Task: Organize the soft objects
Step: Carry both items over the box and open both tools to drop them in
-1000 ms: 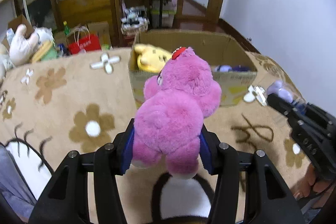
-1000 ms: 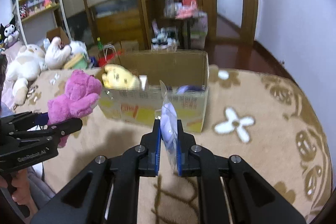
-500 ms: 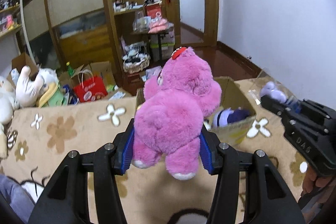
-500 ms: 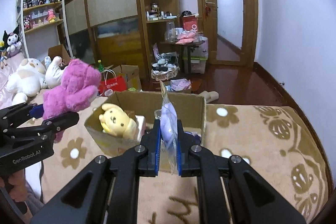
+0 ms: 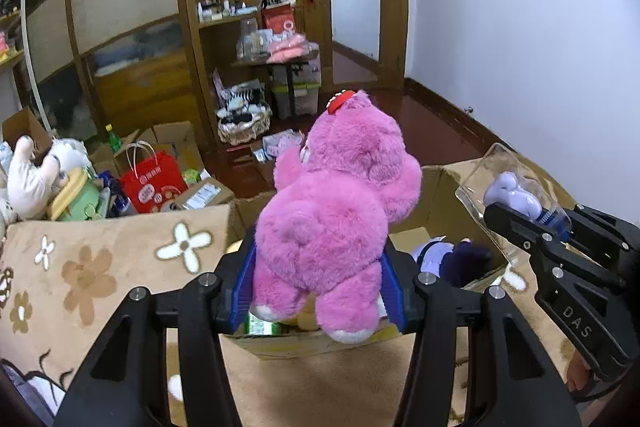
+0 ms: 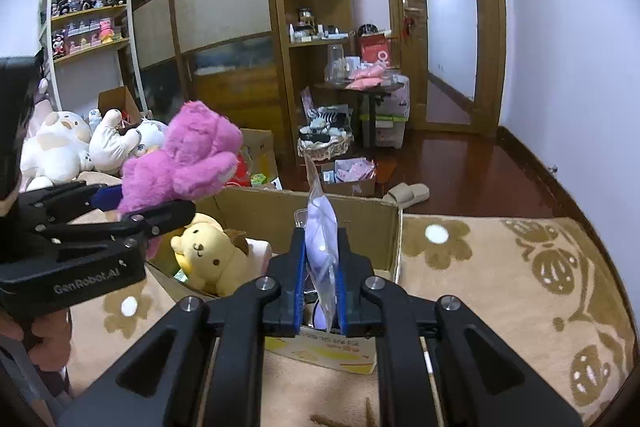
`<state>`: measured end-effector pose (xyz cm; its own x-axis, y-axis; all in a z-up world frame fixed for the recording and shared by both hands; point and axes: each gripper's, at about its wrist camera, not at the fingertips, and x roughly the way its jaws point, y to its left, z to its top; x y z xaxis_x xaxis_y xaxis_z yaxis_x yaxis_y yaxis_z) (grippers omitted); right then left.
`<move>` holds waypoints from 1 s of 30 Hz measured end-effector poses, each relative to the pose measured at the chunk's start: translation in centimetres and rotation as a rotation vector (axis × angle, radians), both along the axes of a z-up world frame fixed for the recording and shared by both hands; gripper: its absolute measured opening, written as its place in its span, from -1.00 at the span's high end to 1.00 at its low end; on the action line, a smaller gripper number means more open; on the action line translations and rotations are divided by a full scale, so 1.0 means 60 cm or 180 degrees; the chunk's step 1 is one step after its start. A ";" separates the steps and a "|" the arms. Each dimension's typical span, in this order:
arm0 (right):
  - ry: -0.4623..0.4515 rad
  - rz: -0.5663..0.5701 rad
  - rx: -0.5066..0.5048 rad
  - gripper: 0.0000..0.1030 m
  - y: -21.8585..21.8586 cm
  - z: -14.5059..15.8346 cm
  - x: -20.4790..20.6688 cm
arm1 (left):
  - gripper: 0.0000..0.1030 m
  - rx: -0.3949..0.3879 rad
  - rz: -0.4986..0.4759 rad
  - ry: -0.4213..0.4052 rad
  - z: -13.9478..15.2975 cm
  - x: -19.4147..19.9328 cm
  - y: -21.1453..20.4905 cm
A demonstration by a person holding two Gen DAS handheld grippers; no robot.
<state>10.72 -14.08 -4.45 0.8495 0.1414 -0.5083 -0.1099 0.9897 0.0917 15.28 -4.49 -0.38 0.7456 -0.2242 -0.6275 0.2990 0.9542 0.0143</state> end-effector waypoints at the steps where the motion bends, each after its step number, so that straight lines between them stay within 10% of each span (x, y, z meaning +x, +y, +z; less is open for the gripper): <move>1: 0.0019 0.0008 0.0018 0.73 -0.001 -0.004 0.004 | -0.01 -0.0013 0.0012 0.0023 -0.006 0.004 -0.001; 13: 0.0191 0.0059 0.0129 0.70 -0.010 -0.047 0.037 | -0.20 -0.0037 -0.0023 0.0146 -0.058 0.044 -0.010; 30: 0.0059 -0.0128 0.0155 -0.30 -0.024 -0.018 -0.010 | -0.75 -0.0111 0.0210 0.0133 -0.033 0.001 0.034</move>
<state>10.11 -15.53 -5.55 0.8454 0.1324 -0.5175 -0.0680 0.9876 0.1416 15.35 -2.47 -2.35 0.7329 -0.1976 -0.6510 0.2349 0.9715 -0.0304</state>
